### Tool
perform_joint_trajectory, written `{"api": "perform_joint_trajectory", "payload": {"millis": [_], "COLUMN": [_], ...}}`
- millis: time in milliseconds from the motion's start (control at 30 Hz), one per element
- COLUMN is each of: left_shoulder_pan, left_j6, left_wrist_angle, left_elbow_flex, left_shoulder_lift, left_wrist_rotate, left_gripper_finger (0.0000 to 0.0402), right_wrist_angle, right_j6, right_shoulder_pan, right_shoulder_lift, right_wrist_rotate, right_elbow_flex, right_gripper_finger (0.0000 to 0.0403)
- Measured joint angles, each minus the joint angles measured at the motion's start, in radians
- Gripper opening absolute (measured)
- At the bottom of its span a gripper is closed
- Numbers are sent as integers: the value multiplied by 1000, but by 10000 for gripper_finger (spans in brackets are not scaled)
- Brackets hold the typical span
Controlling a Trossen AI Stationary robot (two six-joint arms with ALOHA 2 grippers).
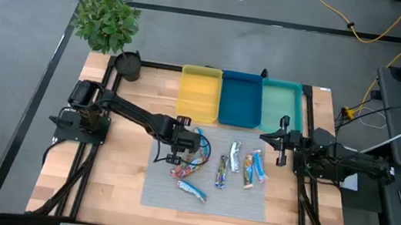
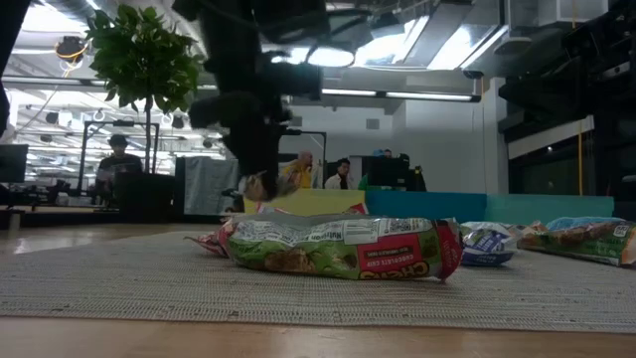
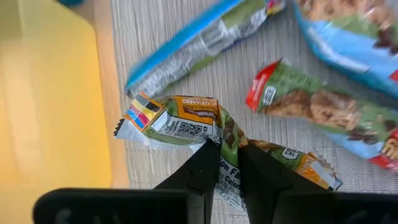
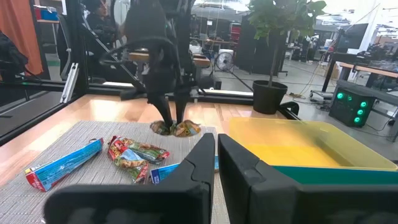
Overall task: Pick and place Granola Bars by type
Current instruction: Put the left yellow granola bar into the yellow bin
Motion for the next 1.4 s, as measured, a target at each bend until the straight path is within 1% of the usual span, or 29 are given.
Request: {"api": "perform_joint_trajectory", "payload": {"millis": [200,367,633,767,867,933,1100,1200,1300,1400], "left_shoulder_pan": [1,25,123,190,234,257,307,358,417,474], "left_j6": [50,74,74,74,74,74,124,156,160,206], "left_wrist_angle": [-75,-84,-120,-184,-268,-308,-297,-271,-276,-323], "left_elbow_flex": [96,163,278,355,412,426,425,429,478,559], "left_shoulder_lift": [-34,-121,-291,-334,-336,-334,-327,-317,-280,-215], "left_wrist_rotate": [9,3,-8,-75,-104,-114,-109,-110,-66,-28], "left_gripper_finger": [53,53,53,53,54,54,54,54,54,54], "right_wrist_angle": [0,-1,0,0,0,0,0,0,0,-1], "right_j6": [0,0,0,0,0,0,0,0,0,0], "right_shoulder_pan": [0,0,0,0,0,0,0,0,0,0], "right_shoulder_lift": [0,0,0,0,0,0,0,0,0,1], "right_wrist_rotate": [0,0,0,0,0,0,0,0,0,0], "right_elbow_flex": [0,0,0,0,0,0,0,0,0,0], "right_gripper_finger": [24,24,24,24,24,24,24,24,24,24]}}
